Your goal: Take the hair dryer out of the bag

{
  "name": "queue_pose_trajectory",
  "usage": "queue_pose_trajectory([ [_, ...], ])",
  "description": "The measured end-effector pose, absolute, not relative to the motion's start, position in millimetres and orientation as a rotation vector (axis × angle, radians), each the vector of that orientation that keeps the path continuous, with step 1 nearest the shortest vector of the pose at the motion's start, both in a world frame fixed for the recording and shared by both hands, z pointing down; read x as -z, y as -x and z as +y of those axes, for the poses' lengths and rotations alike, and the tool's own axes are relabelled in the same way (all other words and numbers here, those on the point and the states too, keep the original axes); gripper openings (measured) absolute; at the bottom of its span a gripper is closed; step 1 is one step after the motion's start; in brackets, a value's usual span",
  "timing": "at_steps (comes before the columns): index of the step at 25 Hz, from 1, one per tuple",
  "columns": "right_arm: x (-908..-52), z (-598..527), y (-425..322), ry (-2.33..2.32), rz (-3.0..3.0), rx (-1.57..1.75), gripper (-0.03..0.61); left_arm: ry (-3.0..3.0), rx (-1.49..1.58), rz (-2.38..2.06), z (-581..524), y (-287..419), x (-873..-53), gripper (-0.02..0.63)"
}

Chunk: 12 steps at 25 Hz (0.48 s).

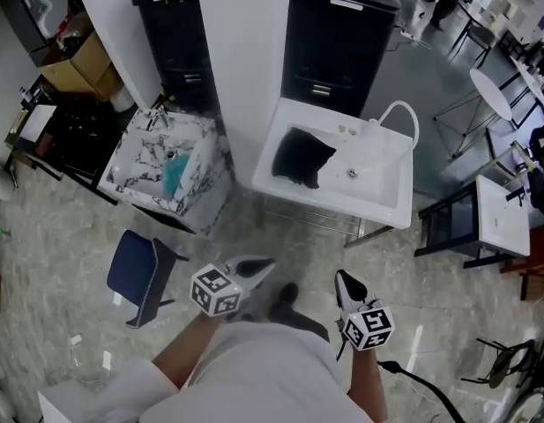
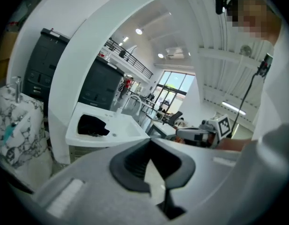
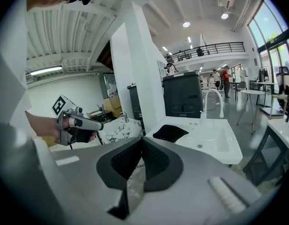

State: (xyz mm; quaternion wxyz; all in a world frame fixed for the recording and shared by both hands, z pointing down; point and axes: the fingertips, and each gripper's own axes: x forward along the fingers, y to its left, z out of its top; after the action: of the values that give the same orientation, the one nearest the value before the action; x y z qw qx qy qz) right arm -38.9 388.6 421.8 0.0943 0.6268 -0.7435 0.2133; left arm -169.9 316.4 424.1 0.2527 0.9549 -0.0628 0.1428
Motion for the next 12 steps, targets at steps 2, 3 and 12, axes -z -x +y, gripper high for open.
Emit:
queue_pose_trajectory([
  [2,-426.2,378.3,29.2,-1.835,-2.221,-0.637,0.005,-2.591,-0.374,-0.156,311.1,156.2,-424.7,0.002],
  [3,-427.0,373.3,24.3,-1.825,-2.231,-0.638,0.005,-2.591,-0.370,-0.156,307.7,149.5,-424.4,0.002],
  [12,-435.0,331.2,-25.2,-1.734,-2.304,-0.617,0.005,-2.609,-0.372,-0.215,272.8,95.1,-426.4,0.002],
])
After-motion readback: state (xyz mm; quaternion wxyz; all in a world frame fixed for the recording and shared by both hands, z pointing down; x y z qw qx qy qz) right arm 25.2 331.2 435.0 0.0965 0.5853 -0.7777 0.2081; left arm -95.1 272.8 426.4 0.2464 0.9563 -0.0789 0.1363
